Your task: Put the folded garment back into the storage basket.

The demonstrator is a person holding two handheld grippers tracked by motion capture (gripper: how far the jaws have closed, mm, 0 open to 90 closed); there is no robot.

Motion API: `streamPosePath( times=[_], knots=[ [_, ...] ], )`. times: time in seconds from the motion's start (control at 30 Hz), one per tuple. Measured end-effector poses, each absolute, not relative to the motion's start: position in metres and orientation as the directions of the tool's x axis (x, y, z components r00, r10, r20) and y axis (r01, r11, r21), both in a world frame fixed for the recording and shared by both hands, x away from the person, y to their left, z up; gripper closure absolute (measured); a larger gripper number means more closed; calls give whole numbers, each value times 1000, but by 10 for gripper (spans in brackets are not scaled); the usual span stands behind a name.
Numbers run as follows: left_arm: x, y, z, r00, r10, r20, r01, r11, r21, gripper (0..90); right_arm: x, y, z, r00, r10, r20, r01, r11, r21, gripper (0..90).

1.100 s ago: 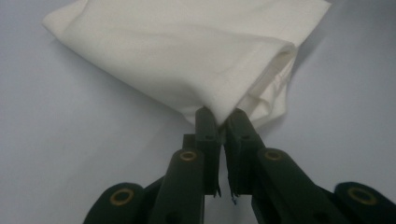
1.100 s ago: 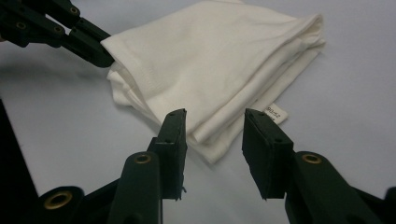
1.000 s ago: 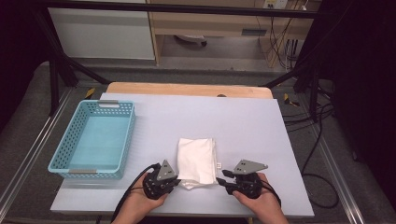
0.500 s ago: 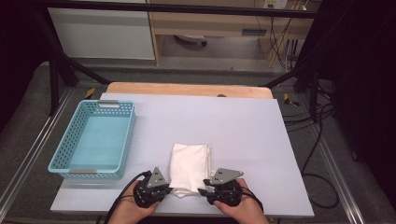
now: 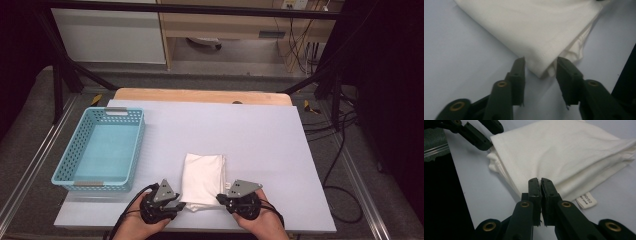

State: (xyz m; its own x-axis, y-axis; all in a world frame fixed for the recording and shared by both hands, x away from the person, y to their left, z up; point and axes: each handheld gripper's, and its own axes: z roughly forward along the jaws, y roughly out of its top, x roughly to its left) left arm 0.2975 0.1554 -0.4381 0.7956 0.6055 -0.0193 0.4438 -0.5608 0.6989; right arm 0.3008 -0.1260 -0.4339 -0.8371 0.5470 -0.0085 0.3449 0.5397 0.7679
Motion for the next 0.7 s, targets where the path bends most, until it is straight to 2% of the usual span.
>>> streamPosePath(
  times=[0.07,0.1,0.2,0.37,0.4,0.43,0.47,0.5,0.57,0.6,0.7],
  knots=[
    [297,159,-436,792,609,-35,447,-540,713,438,299,-132,-432,-826,564,-13,354,535,767,876],
    [297,160,-435,791,610,-38,446,-534,718,438,299,-132,-432,-826,564,-13,354,535,767,876],
    [299,162,-432,792,609,-40,438,-521,733,358,299,-135,-436,-819,573,-8,368,536,760,876],
    [301,163,-427,778,627,-35,428,-489,760,320,302,-135,-440,-820,572,1,376,538,754,870],
    [302,163,-425,777,629,-34,424,-482,767,305,302,-135,-441,-814,580,15,388,524,758,827],
    [302,162,-424,774,632,-32,420,-476,773,305,302,-135,-441,-814,580,15,388,524,758,827],
    [303,161,-422,770,637,-28,418,-471,777,293,300,-136,-442,-812,583,31,399,516,758,742],
    [305,159,-421,766,642,-22,417,-470,778,293,300,-136,-442,-812,583,31,399,516,758,742],
    [310,157,-418,754,657,-9,415,-465,782,258,297,-137,-444,-798,601,31,417,514,750,587],
    [313,156,-417,749,662,-3,413,-464,784,258,297,-137,-444,-798,601,31,417,514,750,587],
    [323,153,-411,736,677,21,406,-465,787,230,296,-139,-448,-790,612,42,435,512,741,491]
  ],
)
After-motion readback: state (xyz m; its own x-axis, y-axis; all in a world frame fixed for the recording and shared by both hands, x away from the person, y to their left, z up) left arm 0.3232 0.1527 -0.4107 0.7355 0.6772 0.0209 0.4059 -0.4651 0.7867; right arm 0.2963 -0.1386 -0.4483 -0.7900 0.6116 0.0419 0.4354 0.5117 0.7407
